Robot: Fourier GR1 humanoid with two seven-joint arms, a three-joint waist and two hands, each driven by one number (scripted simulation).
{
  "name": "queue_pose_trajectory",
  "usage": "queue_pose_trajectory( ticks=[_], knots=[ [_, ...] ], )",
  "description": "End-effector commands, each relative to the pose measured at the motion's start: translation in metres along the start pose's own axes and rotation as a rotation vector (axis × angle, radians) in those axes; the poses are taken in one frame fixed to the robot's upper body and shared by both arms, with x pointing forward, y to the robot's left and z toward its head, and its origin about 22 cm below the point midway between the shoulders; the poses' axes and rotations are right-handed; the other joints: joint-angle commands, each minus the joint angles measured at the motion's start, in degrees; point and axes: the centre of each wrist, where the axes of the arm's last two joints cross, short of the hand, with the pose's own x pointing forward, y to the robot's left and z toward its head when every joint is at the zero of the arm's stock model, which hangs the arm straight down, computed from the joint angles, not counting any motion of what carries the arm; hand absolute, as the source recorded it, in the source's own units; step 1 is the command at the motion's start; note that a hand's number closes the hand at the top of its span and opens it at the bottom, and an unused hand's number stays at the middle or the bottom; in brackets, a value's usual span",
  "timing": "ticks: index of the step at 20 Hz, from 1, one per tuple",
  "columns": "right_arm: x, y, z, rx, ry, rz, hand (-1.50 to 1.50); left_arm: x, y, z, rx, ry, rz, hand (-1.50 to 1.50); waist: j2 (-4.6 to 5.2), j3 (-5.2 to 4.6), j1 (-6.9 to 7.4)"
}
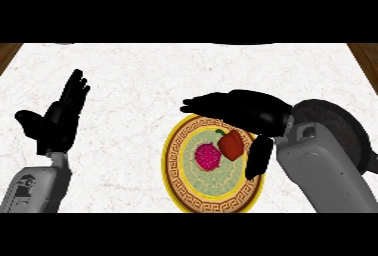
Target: Pick the cupcake from the plate and place it in the pan
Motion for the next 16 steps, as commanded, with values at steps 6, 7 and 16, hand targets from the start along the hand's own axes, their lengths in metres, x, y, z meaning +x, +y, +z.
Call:
queue_pose_trajectory(
  ticks=[6, 7, 16],
  knots=[
    [0.018, 0.04, -0.016, 0.082, -0.009, 0.042, -1.5, 0.002, 0.002, 0.005, 0.01, 0.0, 0.012, 0.0, -0.1, 0.0, -0.19],
    [-0.006, 0.035, -0.028, 0.077, 0.008, 0.073, -1.5, -0.004, -0.003, -0.009, 0.008, -0.004, 0.003, 0.0, 0.09, 0.0, -0.02],
    [0.011, 0.03, -0.048, 0.121, 0.11, 0.226, -1.5, 0.015, 0.004, -0.003, -0.003, 0.014, 0.008, 0.0, -0.01, 0.0, 0.18]
  ],
)
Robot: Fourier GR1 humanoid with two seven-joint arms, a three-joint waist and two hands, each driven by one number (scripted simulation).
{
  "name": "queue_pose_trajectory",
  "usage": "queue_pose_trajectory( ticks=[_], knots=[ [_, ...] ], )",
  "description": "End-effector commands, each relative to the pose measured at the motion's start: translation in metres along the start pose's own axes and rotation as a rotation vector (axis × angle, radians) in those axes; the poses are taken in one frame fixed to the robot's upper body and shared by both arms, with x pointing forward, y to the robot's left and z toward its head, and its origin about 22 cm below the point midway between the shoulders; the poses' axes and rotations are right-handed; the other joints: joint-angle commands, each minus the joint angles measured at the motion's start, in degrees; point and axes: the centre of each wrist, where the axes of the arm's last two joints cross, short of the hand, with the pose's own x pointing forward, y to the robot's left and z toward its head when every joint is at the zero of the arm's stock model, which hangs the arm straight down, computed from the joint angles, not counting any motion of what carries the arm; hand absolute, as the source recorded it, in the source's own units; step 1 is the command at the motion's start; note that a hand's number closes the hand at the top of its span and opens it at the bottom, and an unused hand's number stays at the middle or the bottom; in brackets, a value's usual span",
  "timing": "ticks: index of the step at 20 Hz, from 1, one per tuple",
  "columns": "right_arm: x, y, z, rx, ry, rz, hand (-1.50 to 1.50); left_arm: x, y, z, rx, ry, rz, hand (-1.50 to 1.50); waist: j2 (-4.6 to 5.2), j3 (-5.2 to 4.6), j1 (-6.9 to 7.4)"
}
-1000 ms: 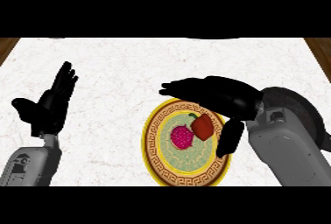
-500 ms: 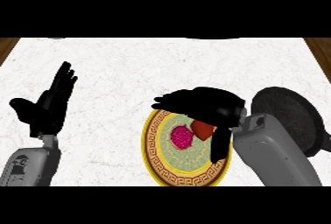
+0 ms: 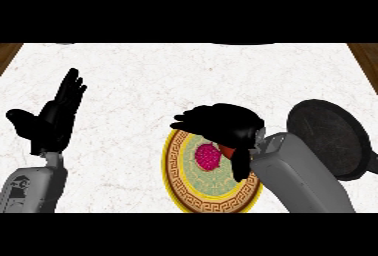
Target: Pick the cupcake from the plate and place it in the pan
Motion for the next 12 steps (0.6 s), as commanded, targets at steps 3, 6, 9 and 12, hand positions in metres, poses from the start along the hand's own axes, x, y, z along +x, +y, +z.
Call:
queue_pose_trajectory(
  ticks=[3, 6, 9, 12],
  knots=[
    [-0.003, 0.005, 0.006, 0.047, 0.06, 0.077, -1.5, 0.0, -0.005, -0.001, -0.005, -0.015, -0.003, 0.0, -0.03, 0.0, -0.25],
    [0.007, 0.005, -0.017, 0.077, 0.08, 0.091, -1.5, -0.001, 0.007, -0.009, 0.003, 0.025, 0.003, 0.0, 0.02, 0.0, -0.11],
    [0.001, 0.026, -0.021, 0.088, 0.065, 0.085, -1.5, -0.002, -0.008, 0.01, 0.001, -0.008, 0.001, 0.0, -0.01, 0.01, 0.02],
    [-0.002, 0.023, -0.027, 0.081, 0.063, 0.083, -1.5, 0.005, -0.007, 0.004, 0.006, 0.01, -0.001, 0.0, 0.0, 0.01, -0.05]
  ],
)
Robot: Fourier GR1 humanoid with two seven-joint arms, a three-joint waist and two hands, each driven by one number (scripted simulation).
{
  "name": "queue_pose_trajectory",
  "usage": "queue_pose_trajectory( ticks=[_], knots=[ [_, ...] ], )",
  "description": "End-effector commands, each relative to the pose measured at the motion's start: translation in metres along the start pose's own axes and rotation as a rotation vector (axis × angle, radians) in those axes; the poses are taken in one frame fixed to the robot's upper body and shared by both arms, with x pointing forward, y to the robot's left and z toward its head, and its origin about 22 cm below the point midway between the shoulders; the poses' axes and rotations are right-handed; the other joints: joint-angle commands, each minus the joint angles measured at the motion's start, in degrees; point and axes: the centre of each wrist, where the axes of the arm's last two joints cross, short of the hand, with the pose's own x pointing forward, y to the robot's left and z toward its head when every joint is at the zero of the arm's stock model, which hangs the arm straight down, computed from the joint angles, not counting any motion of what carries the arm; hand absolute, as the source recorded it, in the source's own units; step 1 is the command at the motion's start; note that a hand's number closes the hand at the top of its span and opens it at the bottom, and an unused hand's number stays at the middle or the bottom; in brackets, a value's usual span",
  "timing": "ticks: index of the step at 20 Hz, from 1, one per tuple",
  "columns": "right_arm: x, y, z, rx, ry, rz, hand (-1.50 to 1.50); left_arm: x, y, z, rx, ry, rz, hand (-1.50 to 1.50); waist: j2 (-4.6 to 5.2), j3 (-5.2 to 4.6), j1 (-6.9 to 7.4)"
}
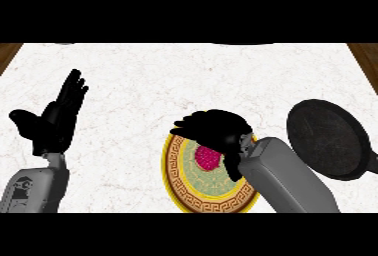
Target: Pick the cupcake from the plate and place it in the pan
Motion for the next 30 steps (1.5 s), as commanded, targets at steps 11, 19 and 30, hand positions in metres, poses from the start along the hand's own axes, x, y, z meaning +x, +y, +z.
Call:
queue_pose_trajectory(
  ticks=[11, 19, 30],
  knots=[
    [0.003, 0.033, -0.03, 0.102, 0.042, 0.061, -1.5, -0.014, -0.009, 0.007, -0.007, -0.003, -0.016, 0.0, -0.03, 0.0, -0.05],
    [0.012, 0.057, -0.039, 0.109, -0.117, 0.113, 1.5, -0.001, 0.009, 0.0, 0.006, -0.011, 0.0, 0.0, -0.04, 0.01, -0.05],
    [0.0, 0.054, -0.032, -0.022, 0.049, -0.003, 1.5, -0.012, 0.01, 0.004, 0.014, -0.005, -0.005, 0.0, -0.09, -0.02, -0.74]
  ],
)
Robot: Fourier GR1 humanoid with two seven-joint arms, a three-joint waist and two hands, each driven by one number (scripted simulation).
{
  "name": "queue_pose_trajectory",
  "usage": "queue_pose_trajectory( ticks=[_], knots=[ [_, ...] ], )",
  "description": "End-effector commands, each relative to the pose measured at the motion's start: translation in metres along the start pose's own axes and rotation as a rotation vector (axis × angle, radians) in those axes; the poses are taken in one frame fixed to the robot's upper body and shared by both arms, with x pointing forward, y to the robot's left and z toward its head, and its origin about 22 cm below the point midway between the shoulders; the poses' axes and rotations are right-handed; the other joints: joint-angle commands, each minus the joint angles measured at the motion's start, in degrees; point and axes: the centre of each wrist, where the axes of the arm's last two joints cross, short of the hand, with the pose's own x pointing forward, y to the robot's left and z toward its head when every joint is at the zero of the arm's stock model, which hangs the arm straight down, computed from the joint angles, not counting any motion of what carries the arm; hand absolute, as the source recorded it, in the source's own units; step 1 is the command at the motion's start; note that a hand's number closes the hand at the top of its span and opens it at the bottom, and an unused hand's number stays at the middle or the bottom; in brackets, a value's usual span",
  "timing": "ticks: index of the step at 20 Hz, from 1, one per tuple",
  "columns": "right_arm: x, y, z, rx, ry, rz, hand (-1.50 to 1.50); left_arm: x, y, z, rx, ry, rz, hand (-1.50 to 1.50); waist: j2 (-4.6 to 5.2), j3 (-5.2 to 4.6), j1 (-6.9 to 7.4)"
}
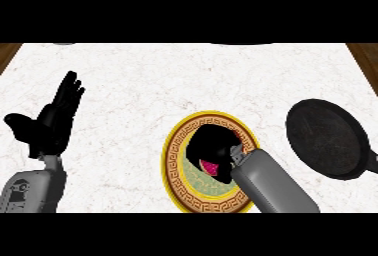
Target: Pick the cupcake from the plate and place it in the pan
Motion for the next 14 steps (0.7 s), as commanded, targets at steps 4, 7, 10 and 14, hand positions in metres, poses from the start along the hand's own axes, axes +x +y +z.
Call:
queue_pose_trajectory(
  ticks=[4, 7, 10, 14],
  knots=[
    [-0.018, 0.046, 0.021, -0.145, 0.567, -0.34, 1.5, -0.009, 0.007, 0.007, 0.041, 0.023, 0.002, 0.0, -1.03, -0.01, -3.87],
    [-0.011, 0.039, 0.038, -0.303, 0.776, -0.372, 1.5, -0.018, 0.012, 0.012, 0.061, 0.053, -0.013, 0.0, -1.6, -0.09, -4.51],
    [0.02, 0.006, 0.052, -0.6, 0.852, -0.322, 1.5, -0.015, 0.008, 0.008, 0.044, 0.048, -0.012, 0.0, -1.7, -0.05, -3.49],
    [0.066, -0.015, 0.067, -0.819, 0.927, -0.372, 1.5, -0.007, 0.008, 0.002, 0.027, 0.015, -0.017, 0.0, -1.06, -0.06, -1.86]
  ],
)
